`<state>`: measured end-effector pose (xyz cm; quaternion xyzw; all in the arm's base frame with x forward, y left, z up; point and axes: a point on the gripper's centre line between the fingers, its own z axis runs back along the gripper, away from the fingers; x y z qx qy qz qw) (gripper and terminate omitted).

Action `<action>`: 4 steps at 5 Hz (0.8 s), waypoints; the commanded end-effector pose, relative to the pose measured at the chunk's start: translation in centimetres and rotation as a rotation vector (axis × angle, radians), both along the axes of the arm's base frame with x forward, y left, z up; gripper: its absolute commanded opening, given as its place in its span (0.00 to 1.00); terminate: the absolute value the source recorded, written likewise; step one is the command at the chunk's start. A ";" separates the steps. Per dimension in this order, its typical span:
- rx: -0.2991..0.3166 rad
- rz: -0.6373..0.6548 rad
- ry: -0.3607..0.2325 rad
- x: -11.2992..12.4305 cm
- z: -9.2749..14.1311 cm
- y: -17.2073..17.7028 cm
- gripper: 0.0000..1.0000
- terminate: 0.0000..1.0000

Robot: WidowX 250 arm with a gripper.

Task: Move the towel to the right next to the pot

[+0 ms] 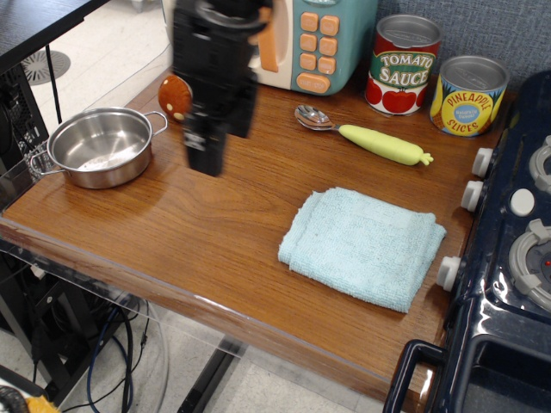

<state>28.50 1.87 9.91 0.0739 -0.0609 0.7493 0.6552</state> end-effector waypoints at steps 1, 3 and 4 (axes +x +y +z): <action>-0.028 0.059 -0.012 0.6 0.1 -7.3 1.00 0.00; -0.029 0.040 -0.021 1.1 -3.1 -9.8 1.00 0.00; -0.072 0.046 -0.034 1.9 -4.7 -10.5 1.00 0.00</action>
